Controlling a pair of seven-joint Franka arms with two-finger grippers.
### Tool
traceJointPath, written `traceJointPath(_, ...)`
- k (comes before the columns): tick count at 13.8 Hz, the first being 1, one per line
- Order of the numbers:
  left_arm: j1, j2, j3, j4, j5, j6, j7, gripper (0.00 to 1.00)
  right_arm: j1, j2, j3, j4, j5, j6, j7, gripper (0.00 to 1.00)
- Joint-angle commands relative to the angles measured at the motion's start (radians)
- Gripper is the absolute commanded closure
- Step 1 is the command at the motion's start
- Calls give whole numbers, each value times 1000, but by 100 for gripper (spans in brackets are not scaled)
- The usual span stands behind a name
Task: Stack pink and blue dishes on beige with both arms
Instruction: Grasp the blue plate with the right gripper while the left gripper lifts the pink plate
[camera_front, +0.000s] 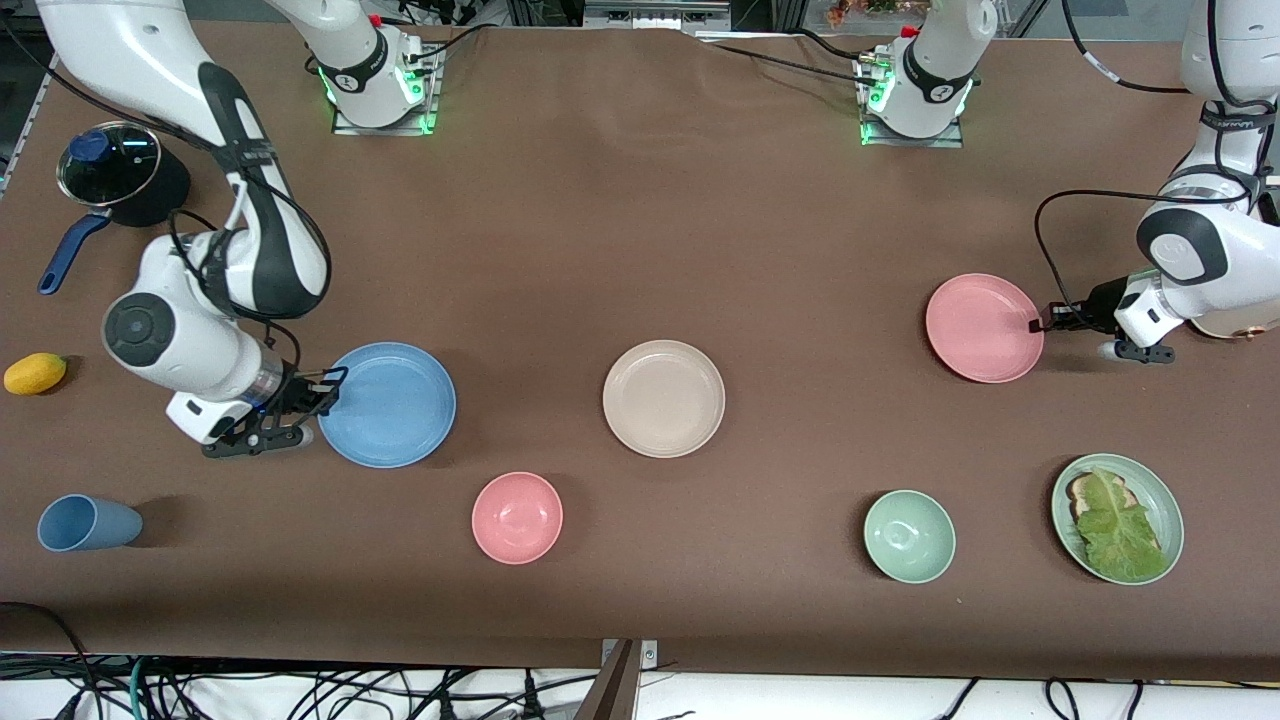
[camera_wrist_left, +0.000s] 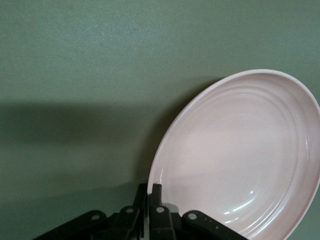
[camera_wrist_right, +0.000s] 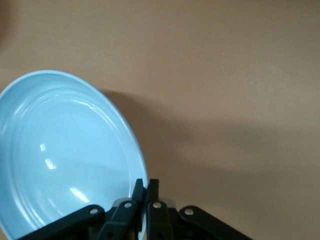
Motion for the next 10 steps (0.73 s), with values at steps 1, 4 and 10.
traceJointPath(1, -7, -13, 2, -2, -14, 2, 17, 100, -5, -2, 26, 81, -3, -104, -11, 100)
traceJointPath(4, -9, -42, -44, 7, -16, -11, -37, 100, -5, -7, 41, 87, -3, -110, -8, 100)
traceJointPath(10, -10, -115, -229, 86, -14, -90, -366, 100, -17, 1, 40, 83, -1, -110, -12, 100)
